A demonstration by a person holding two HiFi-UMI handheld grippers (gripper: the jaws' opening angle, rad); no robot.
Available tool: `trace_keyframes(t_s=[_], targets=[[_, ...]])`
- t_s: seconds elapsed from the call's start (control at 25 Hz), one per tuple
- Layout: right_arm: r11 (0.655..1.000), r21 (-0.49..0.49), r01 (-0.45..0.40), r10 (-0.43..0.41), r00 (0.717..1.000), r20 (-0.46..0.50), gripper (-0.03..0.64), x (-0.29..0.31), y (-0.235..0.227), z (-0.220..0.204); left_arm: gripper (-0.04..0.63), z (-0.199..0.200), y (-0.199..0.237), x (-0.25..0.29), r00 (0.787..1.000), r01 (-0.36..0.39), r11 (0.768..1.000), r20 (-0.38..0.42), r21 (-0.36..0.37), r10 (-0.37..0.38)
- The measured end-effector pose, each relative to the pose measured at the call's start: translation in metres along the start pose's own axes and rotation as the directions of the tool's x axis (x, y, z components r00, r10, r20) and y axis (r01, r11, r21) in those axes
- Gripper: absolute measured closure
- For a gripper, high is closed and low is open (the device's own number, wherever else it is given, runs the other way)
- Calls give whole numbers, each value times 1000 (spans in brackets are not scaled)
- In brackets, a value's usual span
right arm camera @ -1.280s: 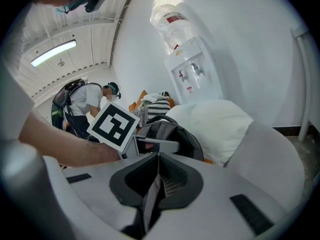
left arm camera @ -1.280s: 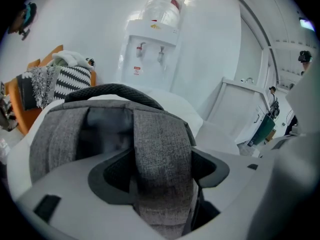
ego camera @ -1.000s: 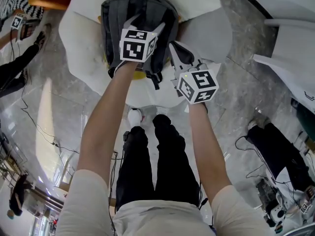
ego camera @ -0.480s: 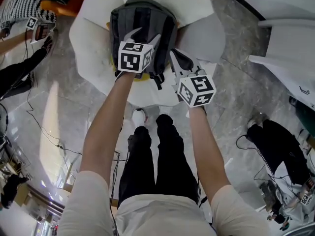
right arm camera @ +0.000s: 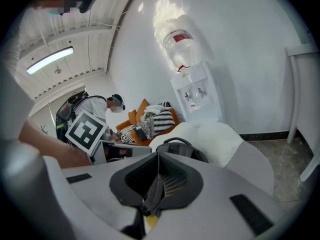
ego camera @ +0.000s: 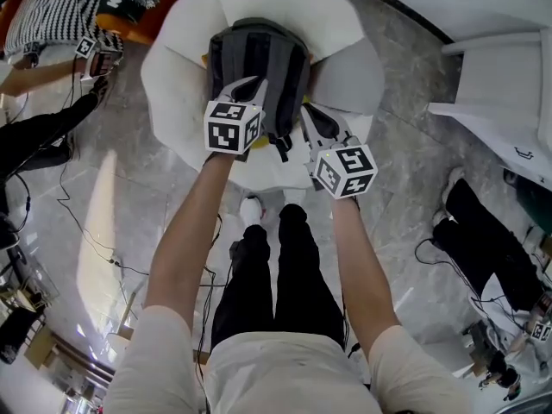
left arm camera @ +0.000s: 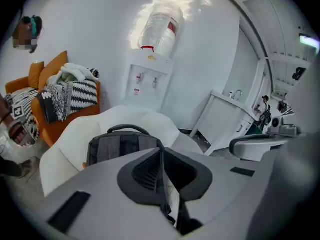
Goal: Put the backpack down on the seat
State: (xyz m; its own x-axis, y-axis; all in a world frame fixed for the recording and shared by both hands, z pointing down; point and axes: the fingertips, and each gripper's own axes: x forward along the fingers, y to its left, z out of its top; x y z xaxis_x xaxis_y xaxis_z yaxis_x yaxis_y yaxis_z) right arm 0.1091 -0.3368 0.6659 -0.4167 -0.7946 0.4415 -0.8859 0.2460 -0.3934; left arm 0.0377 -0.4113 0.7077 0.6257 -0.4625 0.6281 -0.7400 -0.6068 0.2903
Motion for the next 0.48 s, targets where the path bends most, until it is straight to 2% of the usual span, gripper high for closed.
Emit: trace_keyframes(t_s=[0.2,0.48], targets=[[1000,-25,-1,1,1000,-5,591,-13,16,12,573,8,-11,-28,1000,2,1000,2,9,-2],[1000,0,4,-4,1000,3,591,-40,40,26,577,9,-24,-74,1000,0,1000,-10,-19,0]])
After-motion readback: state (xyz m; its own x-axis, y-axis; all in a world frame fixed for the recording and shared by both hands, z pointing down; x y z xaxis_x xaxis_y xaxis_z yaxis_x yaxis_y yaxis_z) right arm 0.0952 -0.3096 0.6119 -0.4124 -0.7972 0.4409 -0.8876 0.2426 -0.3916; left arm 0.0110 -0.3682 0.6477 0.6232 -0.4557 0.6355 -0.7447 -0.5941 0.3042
